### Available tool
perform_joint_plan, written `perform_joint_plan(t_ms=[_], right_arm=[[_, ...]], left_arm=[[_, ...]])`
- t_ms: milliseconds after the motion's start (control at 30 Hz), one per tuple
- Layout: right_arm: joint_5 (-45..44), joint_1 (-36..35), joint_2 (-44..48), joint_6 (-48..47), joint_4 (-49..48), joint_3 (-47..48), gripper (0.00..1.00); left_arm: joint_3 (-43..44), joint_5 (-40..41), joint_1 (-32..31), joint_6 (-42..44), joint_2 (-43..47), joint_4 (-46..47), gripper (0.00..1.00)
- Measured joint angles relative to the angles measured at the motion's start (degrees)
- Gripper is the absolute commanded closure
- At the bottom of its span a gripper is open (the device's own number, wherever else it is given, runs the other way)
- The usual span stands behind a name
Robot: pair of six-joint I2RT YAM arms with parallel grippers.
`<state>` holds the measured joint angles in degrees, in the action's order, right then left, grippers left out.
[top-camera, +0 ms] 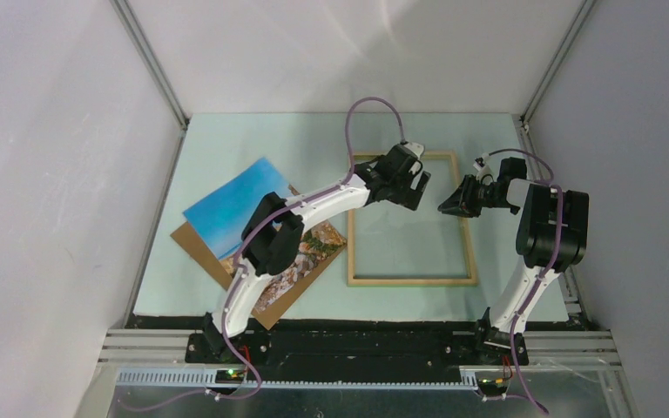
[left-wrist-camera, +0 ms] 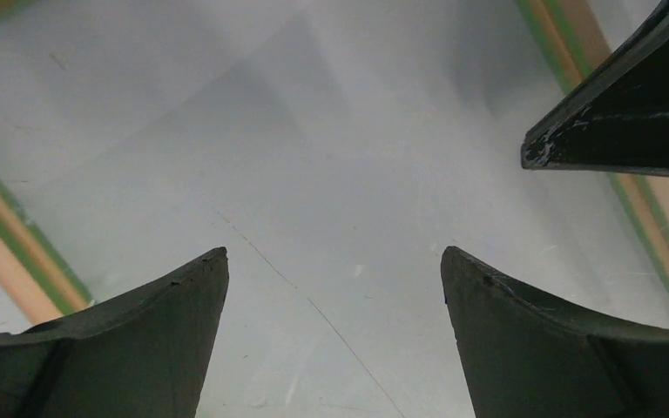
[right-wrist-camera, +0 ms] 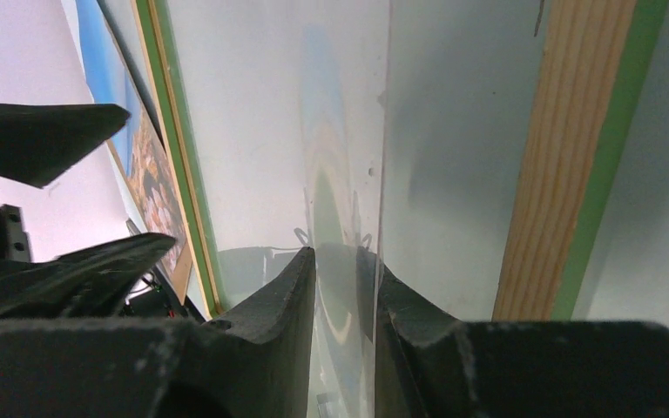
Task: Put the photo into the frame
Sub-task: Place the photo frame item in the photo frame.
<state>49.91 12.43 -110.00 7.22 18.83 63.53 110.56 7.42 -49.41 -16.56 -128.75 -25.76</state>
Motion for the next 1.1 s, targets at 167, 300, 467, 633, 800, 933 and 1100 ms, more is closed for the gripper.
perform_joint_plan(t_ms=[167,300,467,633,800,933,1100], right_arm=[[-0.07,0.0,0.0,-0.24,0.11,0.0,0.71],[-0.15,-0.02,0.0,-0.35,0.13,0.0,0.7],[-0.46,-0.04,0.02,-0.48,0.2,0.0,0.68],[-0.61,-0.04,0.2,-0.83,0.33,0.0,0.67],[-0.76,-0.04,0.2,-0.85,0.39,0.0,0.66],[-0.87,-0.04,0.2,-0.87,0.46,0.0,0.65],[-1.07,-0.04,0.2,-0.9,0.61,0.0,0.63]], left_arm=[[2.12,0.2,-1.09,1.68,-3.1,-1.4,0.03],[3.43,0.7,-1.88,2.84,-4.13,-1.84,0.03],[4.44,1.03,-2.64,3.48,-4.92,-1.84,0.03],[4.44,1.25,-2.84,3.56,-5.73,-1.88,0.03],[4.44,1.44,-2.82,3.56,-6.4,-1.95,0.03],[4.44,1.46,-2.86,3.56,-6.78,-1.97,0.03],[4.44,1.46,-2.93,3.56,-7.45,-2.01,0.03]])
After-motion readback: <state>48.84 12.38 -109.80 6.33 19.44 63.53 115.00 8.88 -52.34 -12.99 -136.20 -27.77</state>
